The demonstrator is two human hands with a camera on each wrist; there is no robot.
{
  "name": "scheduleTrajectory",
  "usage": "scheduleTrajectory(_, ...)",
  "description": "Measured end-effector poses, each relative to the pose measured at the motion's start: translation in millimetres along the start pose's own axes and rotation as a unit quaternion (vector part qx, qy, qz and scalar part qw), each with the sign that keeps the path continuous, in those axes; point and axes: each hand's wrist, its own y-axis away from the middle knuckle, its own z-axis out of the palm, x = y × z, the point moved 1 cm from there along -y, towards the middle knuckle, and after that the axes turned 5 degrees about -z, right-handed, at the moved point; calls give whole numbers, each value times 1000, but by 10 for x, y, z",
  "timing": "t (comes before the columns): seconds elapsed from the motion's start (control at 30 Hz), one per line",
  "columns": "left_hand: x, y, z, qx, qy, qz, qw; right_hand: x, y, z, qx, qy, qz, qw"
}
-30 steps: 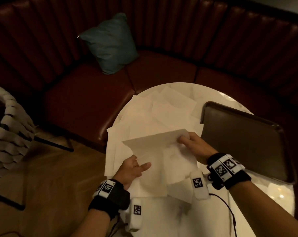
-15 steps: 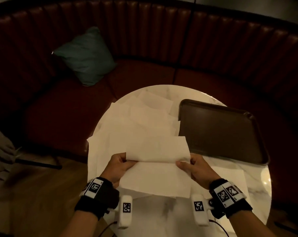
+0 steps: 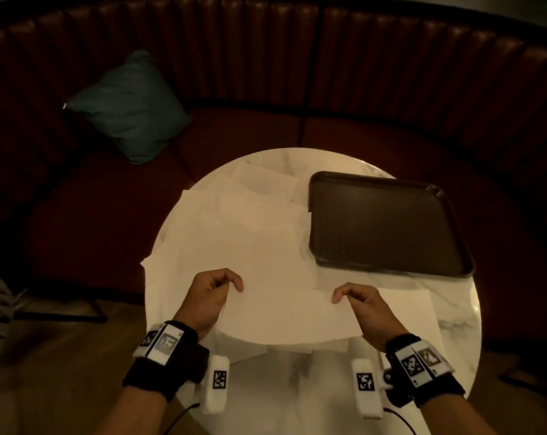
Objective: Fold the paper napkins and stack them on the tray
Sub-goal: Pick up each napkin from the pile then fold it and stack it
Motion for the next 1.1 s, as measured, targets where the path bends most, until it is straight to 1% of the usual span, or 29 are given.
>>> scheduleTrajectory(0.1, 61, -31, 211, -8, 0, -17, 1000, -11, 165, -162, 21, -5, -8, 1000)
scheduleTrajectory(0.17, 80, -83, 388, -17, 7, -42, 999, -13, 328, -307, 33, -15, -20, 999)
scheduleTrajectory(0.23, 66, -154, 618, -44, -19, -60, 997, 66, 490, -531, 65, -5, -24, 998)
scheduleTrajectory(0.27, 57, -185, 748, -65, -52, -55, 995, 130, 577, -654, 99, 15, -20, 995)
scheduleTrajectory(0.33, 42, -252, 1064, -113, -140, -26, 983, 234, 794, -867, 165, 54, -24, 985)
scheduleTrajectory(0.37, 42, -283, 1255, -128, -161, -12, 979, 306, 904, -969, 200, 66, -27, 977)
scheduleTrajectory(0.4, 44, -318, 1451, -126, -168, -1, 978, 369, 1028, -1051, 234, 74, -28, 969)
scheduleTrajectory(0.47, 56, -390, 1863, -94, -165, 29, 981, 513, 1251, -1175, 300, 83, -27, 950)
scheduleTrajectory(0.53, 27, -481, 2249, -70, -192, 69, 976, 678, 1397, -1244, 356, 62, -16, 932)
scheduleTrajectory(0.6, -35, -573, 2596, -84, -215, 108, 967, 815, 1452, -1305, 401, 42, -7, 915)
scheduleTrajectory(0.67, -120, -663, 2869, -103, -252, 135, 953, 909, 1442, -1362, 425, 36, 1, 904)
scheduleTrajectory(0.77, -232, -791, 3122, -125, -336, 171, 918, 1024, 1368, -1452, 421, 59, 32, 904)
scheduleTrajectory(0.87, -342, -891, 3205, -159, -424, 174, 874, 1103, 1260, -1481, 394, 115, 68, 909)
scheduleTrajectory(0.93, -429, -928, 3211, -202, -496, 146, 832, 1130, 1200, -1484, 375, 187, 82, 904)
scheduleTrajectory(1.0, -477, -902, 3196, -242, -566, 126, 778, 1142, 1166, -1476, 340, 257, 103, 899)
scheduleTrajectory(1.03, -484, -880, 3174, -258, -584, 124, 760, 1148, 1169, -1467, 314, 290, 121, 896)
scheduleTrajectory(1.07, -476, -854, 3134, -266, -577, 131, 762, 1163, 1181, -1465, 288, 324, 139, 890)
scheduleTrajectory(1.1, -455, -822, 3062, -265, -560, 132, 773, 1153, 1206, -1454, 263, 353, 161, 883)
